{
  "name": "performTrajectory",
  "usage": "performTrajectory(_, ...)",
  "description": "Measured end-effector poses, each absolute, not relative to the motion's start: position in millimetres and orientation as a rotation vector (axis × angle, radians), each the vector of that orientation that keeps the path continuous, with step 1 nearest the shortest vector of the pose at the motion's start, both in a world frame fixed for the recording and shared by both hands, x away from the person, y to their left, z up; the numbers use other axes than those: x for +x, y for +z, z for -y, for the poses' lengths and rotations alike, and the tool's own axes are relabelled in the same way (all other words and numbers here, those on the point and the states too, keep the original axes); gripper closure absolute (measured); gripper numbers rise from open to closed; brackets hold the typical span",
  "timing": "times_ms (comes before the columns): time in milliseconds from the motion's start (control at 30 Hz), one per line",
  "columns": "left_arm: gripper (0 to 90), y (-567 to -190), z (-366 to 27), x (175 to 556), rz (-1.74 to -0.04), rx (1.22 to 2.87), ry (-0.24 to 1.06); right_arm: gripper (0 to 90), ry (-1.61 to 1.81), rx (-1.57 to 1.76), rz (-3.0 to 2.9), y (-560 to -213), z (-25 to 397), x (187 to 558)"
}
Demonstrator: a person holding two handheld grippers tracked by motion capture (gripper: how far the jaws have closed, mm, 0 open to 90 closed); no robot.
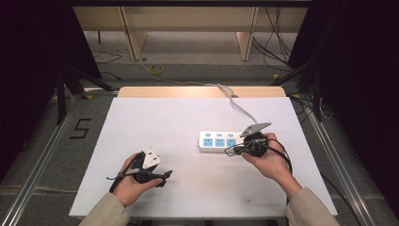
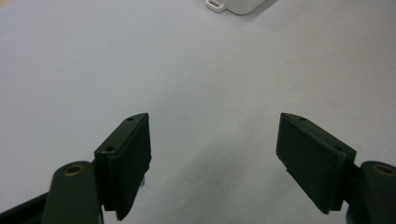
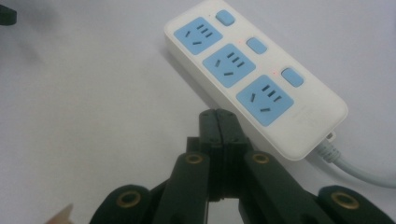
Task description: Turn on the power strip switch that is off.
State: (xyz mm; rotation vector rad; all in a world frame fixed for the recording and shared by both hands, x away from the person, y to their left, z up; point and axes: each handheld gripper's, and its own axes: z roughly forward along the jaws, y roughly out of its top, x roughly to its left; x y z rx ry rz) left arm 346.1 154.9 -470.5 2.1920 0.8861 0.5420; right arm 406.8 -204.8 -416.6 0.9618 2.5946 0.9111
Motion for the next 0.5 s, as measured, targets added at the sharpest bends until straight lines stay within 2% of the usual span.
performTrajectory(500,26.1,-471.0,-153.6,346.0,-0.877,2.201,0.541,90.0,0.894,0.956,-2.602,-413.9,195.9,419.0)
